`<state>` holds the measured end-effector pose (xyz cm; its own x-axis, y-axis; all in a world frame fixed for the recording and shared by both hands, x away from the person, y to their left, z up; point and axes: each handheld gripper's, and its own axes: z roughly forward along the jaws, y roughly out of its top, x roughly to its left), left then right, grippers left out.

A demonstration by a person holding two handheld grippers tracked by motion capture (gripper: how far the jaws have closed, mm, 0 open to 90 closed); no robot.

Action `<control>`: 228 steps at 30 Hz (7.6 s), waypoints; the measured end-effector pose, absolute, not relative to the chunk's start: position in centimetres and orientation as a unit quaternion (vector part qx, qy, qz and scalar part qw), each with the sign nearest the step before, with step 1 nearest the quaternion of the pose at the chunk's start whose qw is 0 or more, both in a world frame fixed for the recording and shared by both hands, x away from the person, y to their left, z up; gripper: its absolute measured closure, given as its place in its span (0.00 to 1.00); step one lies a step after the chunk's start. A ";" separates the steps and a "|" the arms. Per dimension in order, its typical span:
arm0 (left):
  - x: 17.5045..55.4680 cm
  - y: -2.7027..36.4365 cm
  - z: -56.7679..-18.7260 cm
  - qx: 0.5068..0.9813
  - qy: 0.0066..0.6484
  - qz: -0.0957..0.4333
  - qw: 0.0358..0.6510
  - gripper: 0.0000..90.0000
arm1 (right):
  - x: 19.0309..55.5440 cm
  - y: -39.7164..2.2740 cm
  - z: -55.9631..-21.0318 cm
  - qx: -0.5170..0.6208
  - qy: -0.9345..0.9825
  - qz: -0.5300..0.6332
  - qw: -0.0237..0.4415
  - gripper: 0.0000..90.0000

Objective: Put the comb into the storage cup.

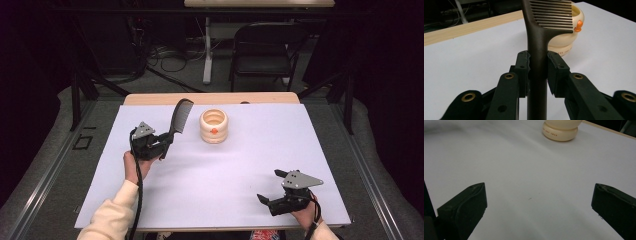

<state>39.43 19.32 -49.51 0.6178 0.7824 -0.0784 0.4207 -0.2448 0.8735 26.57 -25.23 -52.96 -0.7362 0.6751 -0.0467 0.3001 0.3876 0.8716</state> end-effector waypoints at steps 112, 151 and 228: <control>45.0 11.6 -46.7 0.751 0.347 0.208 0.522 0.81 | 26.5 -25.4 -52.9 0.306 0.804 0.467 0.203 0.00; 46.9 9.3 -45.2 0.737 0.337 0.218 0.543 0.81 | 26.4 -25.5 -52.8 0.303 0.804 0.469 0.203 0.00; 50.7 5.6 -49.5 0.728 0.339 0.197 0.562 0.81 | 26.4 -25.5 -52.9 0.305 0.803 0.471 0.200 0.00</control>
<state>50.72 5.58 -49.53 0.6921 0.7157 -0.0942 0.2729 -0.1386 0.9520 26.36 -25.54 -52.85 -0.7342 0.6781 -0.0349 0.3007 0.3708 0.8787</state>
